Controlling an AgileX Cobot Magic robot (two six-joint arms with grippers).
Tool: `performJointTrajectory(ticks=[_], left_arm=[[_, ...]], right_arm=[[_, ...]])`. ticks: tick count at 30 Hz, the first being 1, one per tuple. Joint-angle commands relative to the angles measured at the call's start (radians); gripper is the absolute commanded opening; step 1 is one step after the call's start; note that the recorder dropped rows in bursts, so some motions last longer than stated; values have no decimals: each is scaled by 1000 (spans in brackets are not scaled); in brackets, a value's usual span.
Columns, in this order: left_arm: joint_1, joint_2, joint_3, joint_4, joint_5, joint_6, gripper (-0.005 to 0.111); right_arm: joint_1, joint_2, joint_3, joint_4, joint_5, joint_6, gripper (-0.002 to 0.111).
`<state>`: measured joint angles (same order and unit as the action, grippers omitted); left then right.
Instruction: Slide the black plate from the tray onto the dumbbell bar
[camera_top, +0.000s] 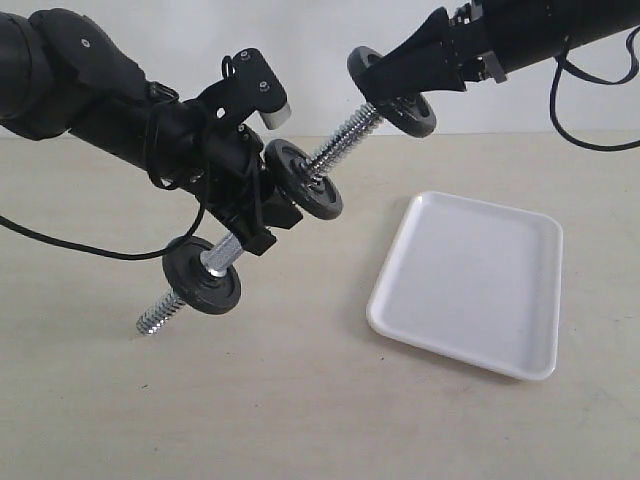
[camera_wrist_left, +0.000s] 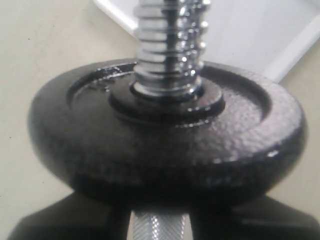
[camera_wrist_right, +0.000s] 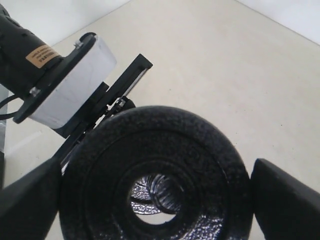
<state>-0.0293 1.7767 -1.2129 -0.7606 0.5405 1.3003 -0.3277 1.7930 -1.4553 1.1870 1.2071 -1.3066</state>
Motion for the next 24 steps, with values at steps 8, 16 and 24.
performJointTrajectory(ticks=[8, 16, 24], left_arm=[[-2, -89, -34, -237, -65, 132, 4], [-2, -89, -34, -260, -48, 167, 4], [-2, -89, -34, -260, -52, 181, 4]], right_arm=[[0, -24, -13, 60, 14, -9, 0], [0, 18, -13, 61, 14, -7, 0], [0, 33, -13, 64, 14, -17, 0]])
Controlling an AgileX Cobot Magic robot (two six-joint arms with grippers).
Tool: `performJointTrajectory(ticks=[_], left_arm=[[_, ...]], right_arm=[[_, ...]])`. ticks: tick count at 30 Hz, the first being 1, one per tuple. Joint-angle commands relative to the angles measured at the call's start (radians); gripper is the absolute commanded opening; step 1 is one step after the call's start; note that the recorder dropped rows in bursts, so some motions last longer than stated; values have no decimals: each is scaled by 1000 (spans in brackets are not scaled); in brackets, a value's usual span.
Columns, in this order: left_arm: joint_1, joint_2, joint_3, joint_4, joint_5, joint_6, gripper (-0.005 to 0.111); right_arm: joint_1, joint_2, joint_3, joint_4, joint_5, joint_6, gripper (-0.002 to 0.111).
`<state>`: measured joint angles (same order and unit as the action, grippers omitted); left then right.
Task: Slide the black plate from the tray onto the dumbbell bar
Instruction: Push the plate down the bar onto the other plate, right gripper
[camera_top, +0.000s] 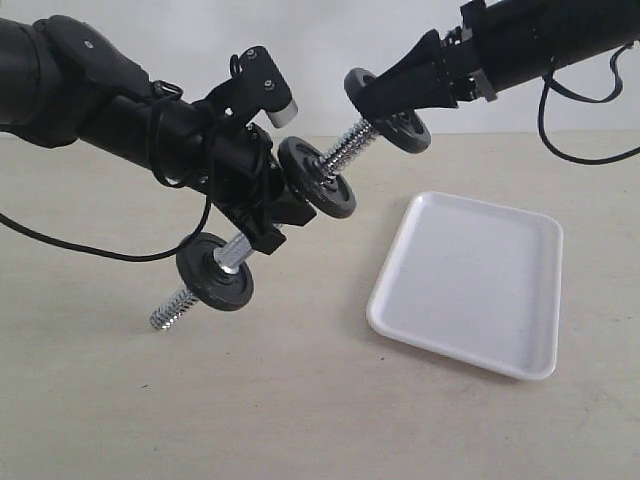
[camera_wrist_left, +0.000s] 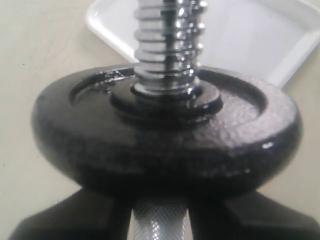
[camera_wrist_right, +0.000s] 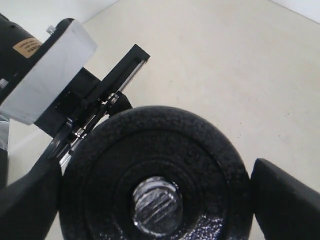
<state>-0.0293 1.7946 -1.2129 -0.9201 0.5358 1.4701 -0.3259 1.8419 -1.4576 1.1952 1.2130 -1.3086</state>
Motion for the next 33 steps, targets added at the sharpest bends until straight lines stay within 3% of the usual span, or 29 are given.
performJointTrajectory(ticks=[1, 33], left_arm=[[-2, -107, -34, -100, -49, 11, 4], [-2, -97, -34, -100, -90, 8, 4]], right_arm=[[-2, -16, -11, 55, 8, -15, 0], [161, 64, -9, 11, 8, -54, 0]])
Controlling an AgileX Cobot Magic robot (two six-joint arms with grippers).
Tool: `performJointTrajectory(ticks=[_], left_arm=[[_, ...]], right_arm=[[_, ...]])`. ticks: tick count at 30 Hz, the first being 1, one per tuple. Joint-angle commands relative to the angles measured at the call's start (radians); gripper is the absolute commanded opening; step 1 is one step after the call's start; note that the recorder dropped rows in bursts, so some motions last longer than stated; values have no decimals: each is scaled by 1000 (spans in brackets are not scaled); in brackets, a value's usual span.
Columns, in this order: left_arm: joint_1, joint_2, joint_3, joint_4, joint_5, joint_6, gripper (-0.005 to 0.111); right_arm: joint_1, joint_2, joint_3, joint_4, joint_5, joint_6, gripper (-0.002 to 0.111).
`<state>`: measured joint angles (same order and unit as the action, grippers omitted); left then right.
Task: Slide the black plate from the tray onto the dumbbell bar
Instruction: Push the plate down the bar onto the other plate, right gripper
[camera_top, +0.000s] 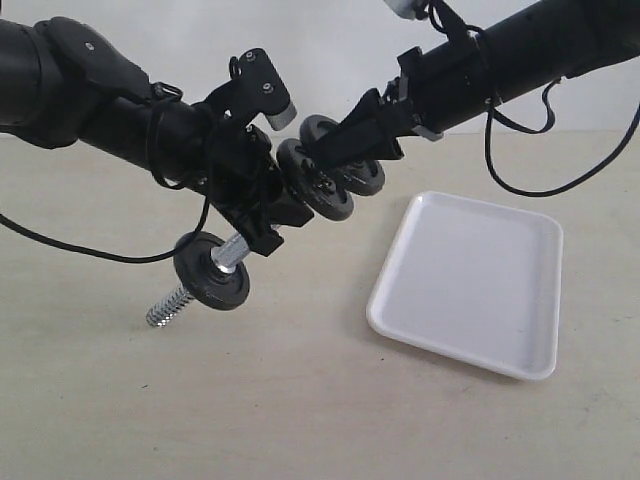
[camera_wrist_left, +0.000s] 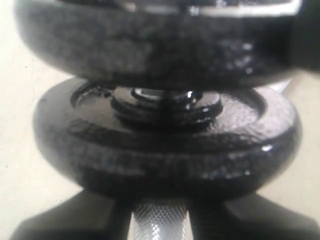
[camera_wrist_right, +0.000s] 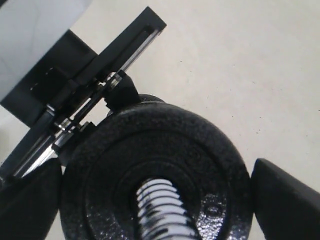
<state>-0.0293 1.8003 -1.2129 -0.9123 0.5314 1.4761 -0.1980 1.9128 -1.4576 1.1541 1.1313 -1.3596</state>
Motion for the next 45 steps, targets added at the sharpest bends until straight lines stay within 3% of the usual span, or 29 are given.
performJointTrajectory(ticks=[1, 11, 45], left_arm=[[-2, -103, -34, -108, -86, 0, 4], [-2, -101, -34, -104, -90, 0, 4], [-2, -101, 52, -49, -90, -21, 4]], right_arm=[[33, -3, -9, 55, 90, -3, 0], [33, 98, -9, 59, 90, -19, 0], [33, 104, -9, 38, 90, -142, 0]])
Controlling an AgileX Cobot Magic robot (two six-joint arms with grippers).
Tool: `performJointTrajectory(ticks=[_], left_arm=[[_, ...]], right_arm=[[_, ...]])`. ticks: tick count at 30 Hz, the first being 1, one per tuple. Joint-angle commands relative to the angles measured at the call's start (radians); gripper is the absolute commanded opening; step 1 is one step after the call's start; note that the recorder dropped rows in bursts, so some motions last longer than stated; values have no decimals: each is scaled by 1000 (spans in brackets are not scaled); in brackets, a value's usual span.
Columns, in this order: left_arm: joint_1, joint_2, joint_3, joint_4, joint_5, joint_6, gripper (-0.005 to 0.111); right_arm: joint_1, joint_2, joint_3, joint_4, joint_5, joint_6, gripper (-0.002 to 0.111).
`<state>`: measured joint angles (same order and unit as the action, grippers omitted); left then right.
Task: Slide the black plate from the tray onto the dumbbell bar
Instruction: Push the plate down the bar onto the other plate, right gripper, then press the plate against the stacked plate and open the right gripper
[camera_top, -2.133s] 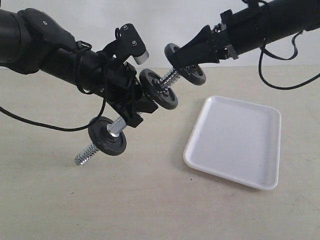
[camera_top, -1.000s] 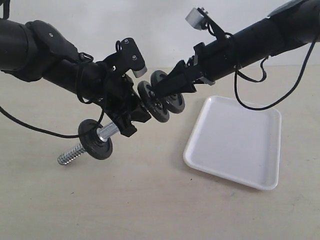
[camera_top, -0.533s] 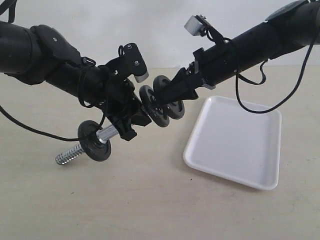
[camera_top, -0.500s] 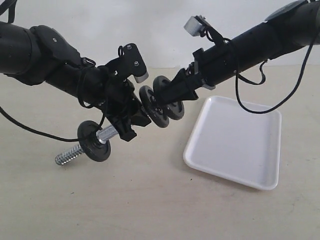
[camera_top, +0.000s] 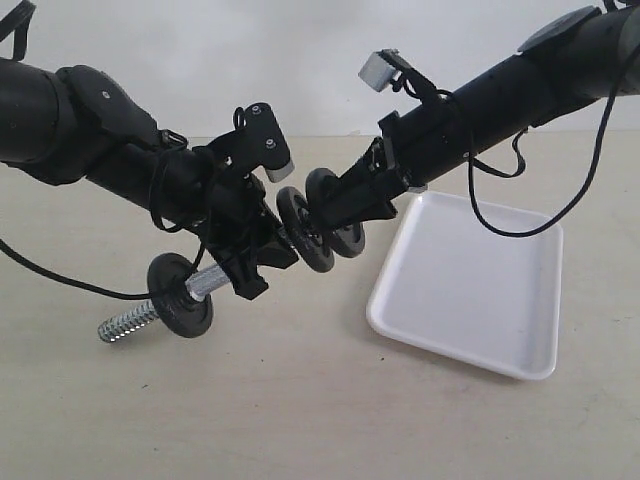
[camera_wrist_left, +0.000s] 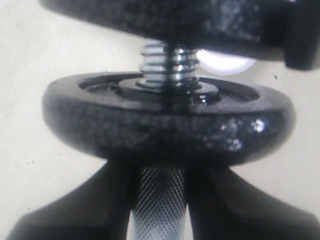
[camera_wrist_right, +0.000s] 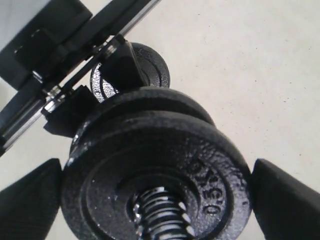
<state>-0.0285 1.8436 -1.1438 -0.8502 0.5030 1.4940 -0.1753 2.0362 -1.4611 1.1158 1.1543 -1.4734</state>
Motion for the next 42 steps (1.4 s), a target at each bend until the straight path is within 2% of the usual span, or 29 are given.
performJointTrajectory(ticks=[1, 10, 14, 22, 42], left_arm=[[-3, -145, -17, -111, -61, -39, 4], [-3, -144, -15, -111, -57, -39, 4], [-3, -144, -15, -111, -51, -39, 4], [-3, -144, -15, -111, -41, -39, 4], [-3, -144, -15, -111, -66, -44, 4]], right_arm=[[10, -19, -5, 76, 67, -28, 0], [16, -19, -5, 54, 62, -54, 0], [50, -19, -5, -16, 12, -60, 0], [116, -19, -5, -35, -76, -73, 0], [115, -19, -5, -44, -134, -80, 0]])
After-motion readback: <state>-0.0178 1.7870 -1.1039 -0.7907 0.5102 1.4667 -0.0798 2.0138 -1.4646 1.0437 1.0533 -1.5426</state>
